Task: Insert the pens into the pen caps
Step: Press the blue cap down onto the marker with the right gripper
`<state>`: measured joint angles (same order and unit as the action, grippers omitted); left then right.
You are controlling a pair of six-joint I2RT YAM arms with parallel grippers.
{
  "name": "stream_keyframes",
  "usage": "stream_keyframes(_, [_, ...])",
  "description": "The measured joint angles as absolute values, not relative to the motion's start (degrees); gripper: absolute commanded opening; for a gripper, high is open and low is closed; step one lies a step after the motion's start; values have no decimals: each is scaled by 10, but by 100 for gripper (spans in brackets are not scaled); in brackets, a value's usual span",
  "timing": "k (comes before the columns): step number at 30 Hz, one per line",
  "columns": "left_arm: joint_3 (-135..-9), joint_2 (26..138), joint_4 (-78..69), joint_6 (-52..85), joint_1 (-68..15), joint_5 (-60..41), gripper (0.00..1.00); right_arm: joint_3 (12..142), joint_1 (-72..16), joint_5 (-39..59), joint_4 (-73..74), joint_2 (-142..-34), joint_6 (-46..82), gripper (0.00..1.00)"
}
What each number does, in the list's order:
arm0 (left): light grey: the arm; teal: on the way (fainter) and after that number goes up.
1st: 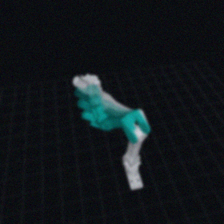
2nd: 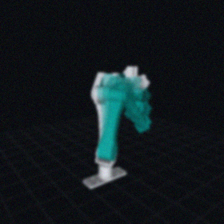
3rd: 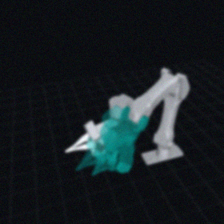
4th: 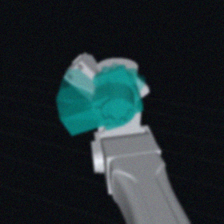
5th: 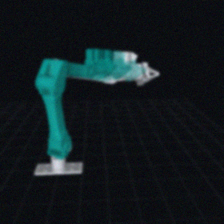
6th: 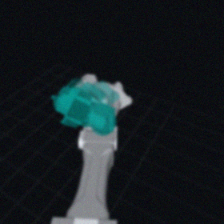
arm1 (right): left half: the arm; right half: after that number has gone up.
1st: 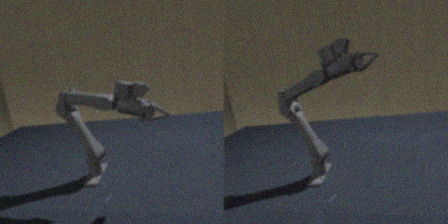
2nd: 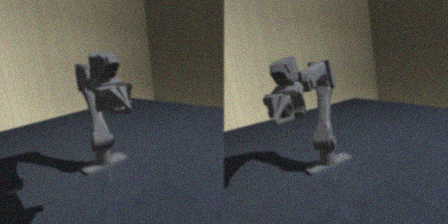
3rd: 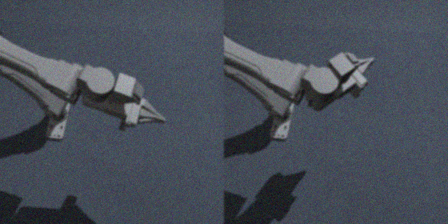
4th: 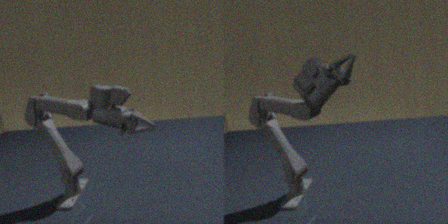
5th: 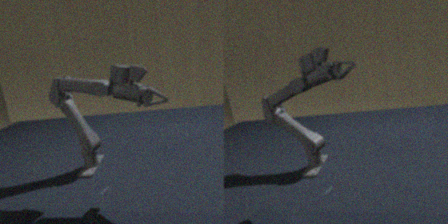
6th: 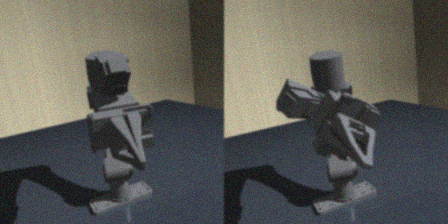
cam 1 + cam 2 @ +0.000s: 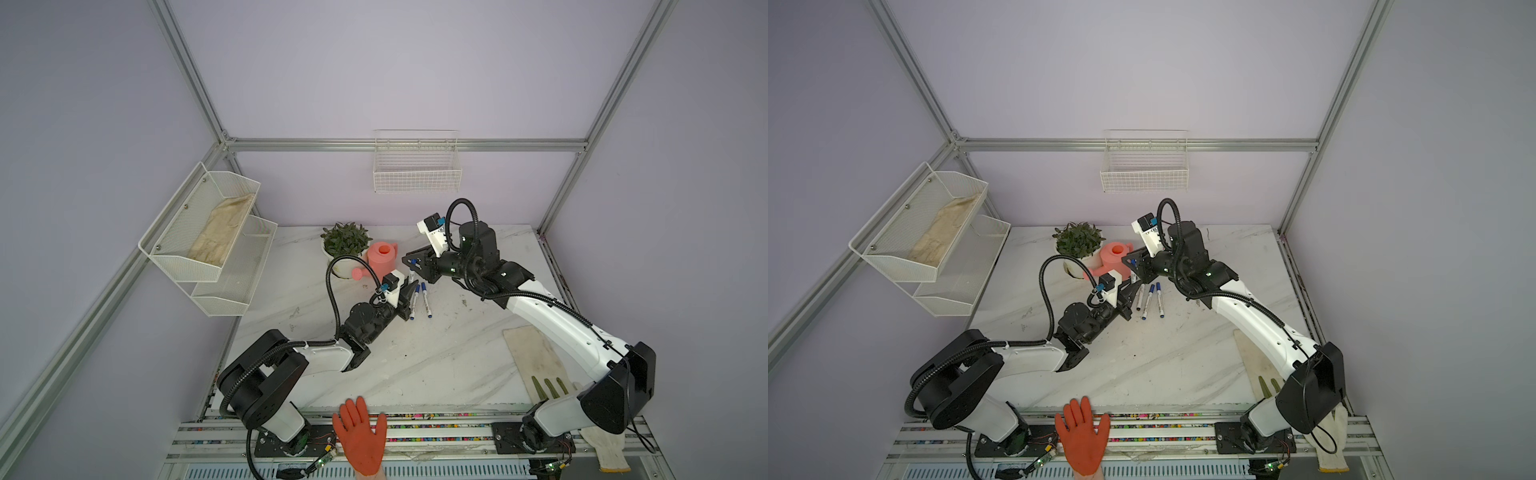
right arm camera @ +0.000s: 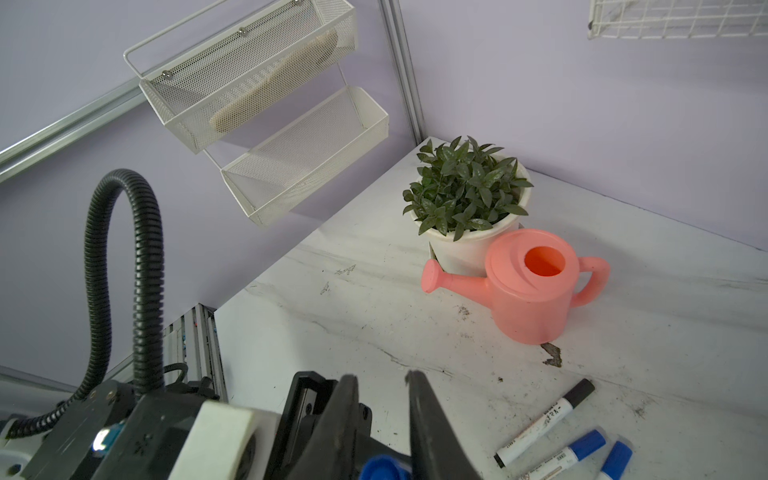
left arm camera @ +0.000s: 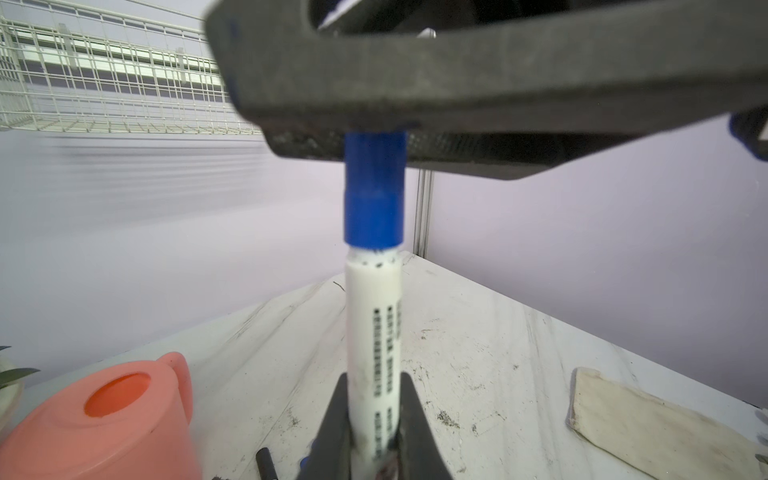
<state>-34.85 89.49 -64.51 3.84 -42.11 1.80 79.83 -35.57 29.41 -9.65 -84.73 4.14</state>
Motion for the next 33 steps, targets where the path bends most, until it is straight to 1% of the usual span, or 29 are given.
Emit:
stream_keyframes(6, [-349,889,-624,39,-421,18,0,782,-352,289,-82,-847,39,4])
stream_keyframes(10, [-349,879,-583,38,-421,19,0,753,-351,286,-59,-847,40,0])
stream_keyframes(15, [-350,873,-519,20,-421,20,0,715,-346,285,-40,-849,45,0])
stream_keyframes(23, [-354,873,-469,1,-417,29,0,705,-333,315,-35,-878,67,0])
stream_keyframes(26, [-358,873,-462,30,-415,21,0,705,-324,336,-26,-887,73,0])
stream_keyframes(33, [-376,873,-436,110,-380,-42,0,734,-319,354,-21,-924,68,0])
